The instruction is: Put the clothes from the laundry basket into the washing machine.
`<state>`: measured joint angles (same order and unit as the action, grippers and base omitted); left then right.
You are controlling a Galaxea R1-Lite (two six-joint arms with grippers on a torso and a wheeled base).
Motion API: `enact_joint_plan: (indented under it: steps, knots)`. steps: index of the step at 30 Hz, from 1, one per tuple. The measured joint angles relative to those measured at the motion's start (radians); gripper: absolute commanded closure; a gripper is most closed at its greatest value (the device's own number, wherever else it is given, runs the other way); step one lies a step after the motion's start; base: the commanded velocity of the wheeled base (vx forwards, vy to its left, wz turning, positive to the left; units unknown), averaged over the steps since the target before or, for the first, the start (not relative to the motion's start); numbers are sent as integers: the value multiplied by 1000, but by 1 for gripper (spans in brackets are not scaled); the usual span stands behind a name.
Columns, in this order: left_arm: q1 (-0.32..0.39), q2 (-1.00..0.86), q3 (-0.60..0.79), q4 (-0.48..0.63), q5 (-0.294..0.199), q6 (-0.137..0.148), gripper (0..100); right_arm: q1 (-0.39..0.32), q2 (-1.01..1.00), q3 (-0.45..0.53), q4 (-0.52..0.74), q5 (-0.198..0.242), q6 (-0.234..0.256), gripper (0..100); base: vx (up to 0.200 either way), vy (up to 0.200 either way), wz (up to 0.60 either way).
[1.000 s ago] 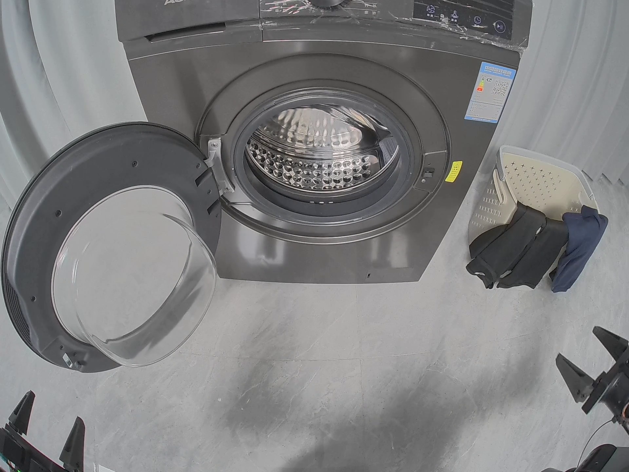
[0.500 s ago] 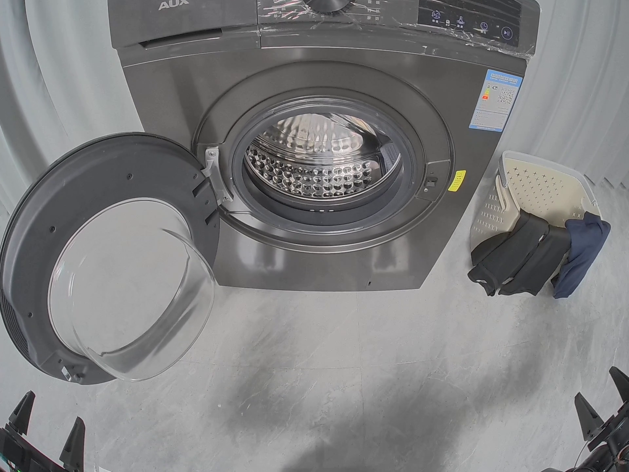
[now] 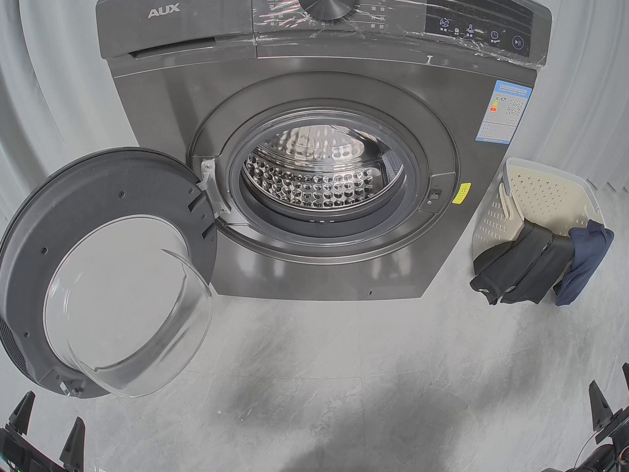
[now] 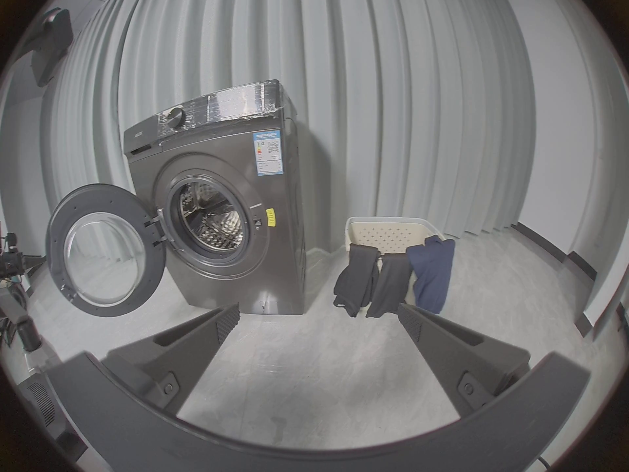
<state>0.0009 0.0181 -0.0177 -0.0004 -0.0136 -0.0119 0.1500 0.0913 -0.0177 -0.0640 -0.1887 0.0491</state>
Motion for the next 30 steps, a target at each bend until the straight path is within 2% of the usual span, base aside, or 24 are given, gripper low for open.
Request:
enact_joint_plan:
  steps: [2,4,7,10,13,21,30]
  knots:
    - [0,0,0,0,0,0,0,-16,-1,0,0,-7,3,0,0,0,0]
    - [0,0,0,0,0,0,0,-38,-3,0,0,5,1,0,0,0,0]
    - [0,0,0,-1,0,0,0,-73,-8,0,0,67,-7,0,0,-67,0]
    - [0,0,0,0,1,0,0,-102,-28,0,42,168,-25,0,0,-200,0]
    - [0,0,0,0,1,0,0,-125,-50,0,79,218,-34,0,0,-200,0]
    - [0,0,0,-1,1,-1,0,-147,-73,0,66,207,-42,0,0,-200,0]
    - [-1,0,0,0,0,-2,0,-148,-79,0,65,208,-43,0,0,0,0]
